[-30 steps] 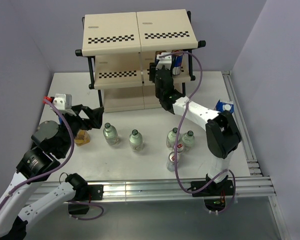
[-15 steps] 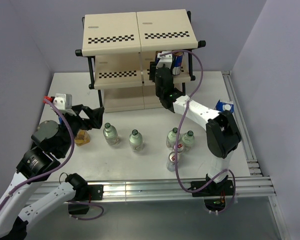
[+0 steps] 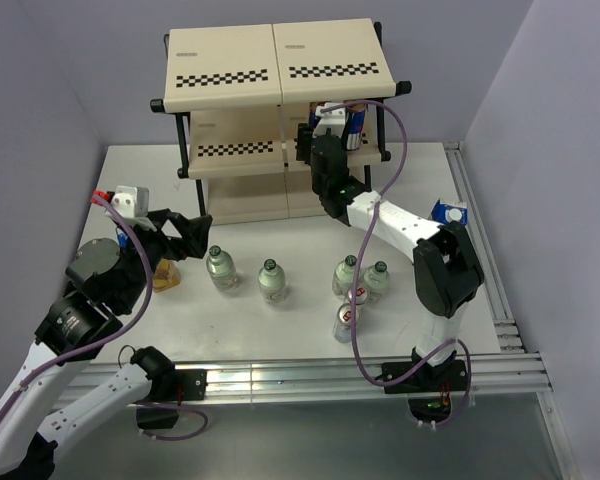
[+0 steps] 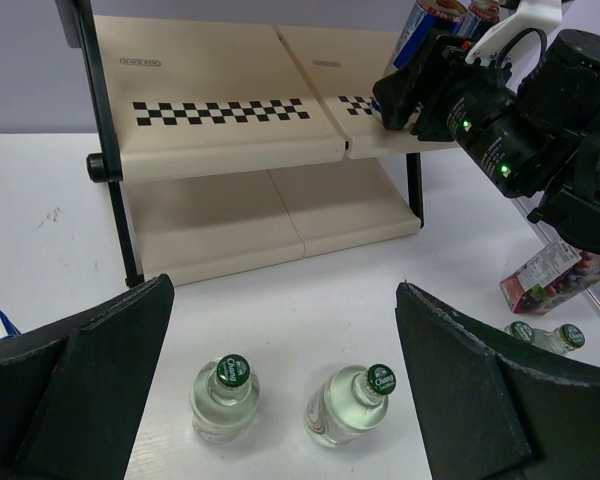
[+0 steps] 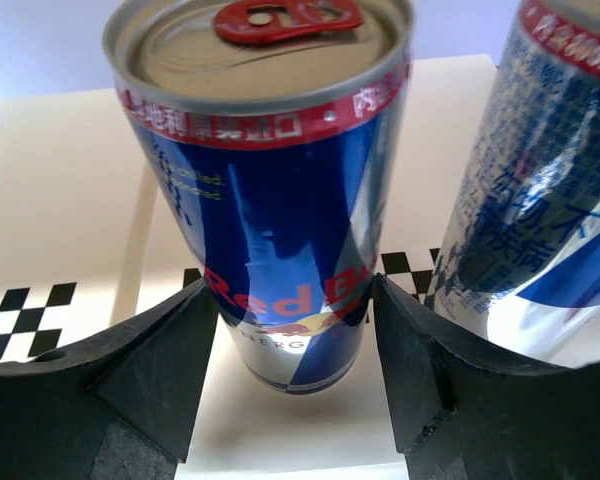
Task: Place and organize the beverage onto the shelf
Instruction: Place the drink on the shelf.
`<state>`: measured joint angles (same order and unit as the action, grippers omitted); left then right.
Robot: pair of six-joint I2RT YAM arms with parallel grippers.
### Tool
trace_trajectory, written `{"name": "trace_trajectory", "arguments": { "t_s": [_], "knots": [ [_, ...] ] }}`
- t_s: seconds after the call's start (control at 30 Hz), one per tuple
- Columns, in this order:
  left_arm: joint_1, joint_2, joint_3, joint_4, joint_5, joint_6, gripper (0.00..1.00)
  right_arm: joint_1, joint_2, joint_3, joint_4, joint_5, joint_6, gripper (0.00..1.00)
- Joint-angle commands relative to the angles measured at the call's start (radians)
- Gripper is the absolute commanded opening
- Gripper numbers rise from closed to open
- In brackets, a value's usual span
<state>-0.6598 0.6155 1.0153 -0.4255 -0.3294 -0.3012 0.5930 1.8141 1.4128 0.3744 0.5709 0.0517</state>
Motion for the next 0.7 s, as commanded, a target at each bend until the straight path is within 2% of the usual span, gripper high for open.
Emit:
{"name": "trace_trajectory", "arguments": {
  "t_s": [0.0,0.17,0.33,0.67],
  "knots": [
    [0.009,0.0,0.005,0.03,0.035,0.008,0.99,0.004,-0.053,0.002,0.031,0.0,0.016,0.7],
    [0.009,-0.01,0.002,0.034,0.036,0.011,0.99,0.01,-0.076,-0.023,0.037,0.009,0.028,0.74],
    [0.012,0.004,0.006,0.028,0.041,0.01,1.0,0.016,-0.102,-0.038,0.037,0.018,0.04,0.84],
    [0.02,0.004,0.005,0.027,0.02,0.007,1.0,0.037,-0.197,-0.124,0.026,0.006,0.073,0.86]
  ]
}}
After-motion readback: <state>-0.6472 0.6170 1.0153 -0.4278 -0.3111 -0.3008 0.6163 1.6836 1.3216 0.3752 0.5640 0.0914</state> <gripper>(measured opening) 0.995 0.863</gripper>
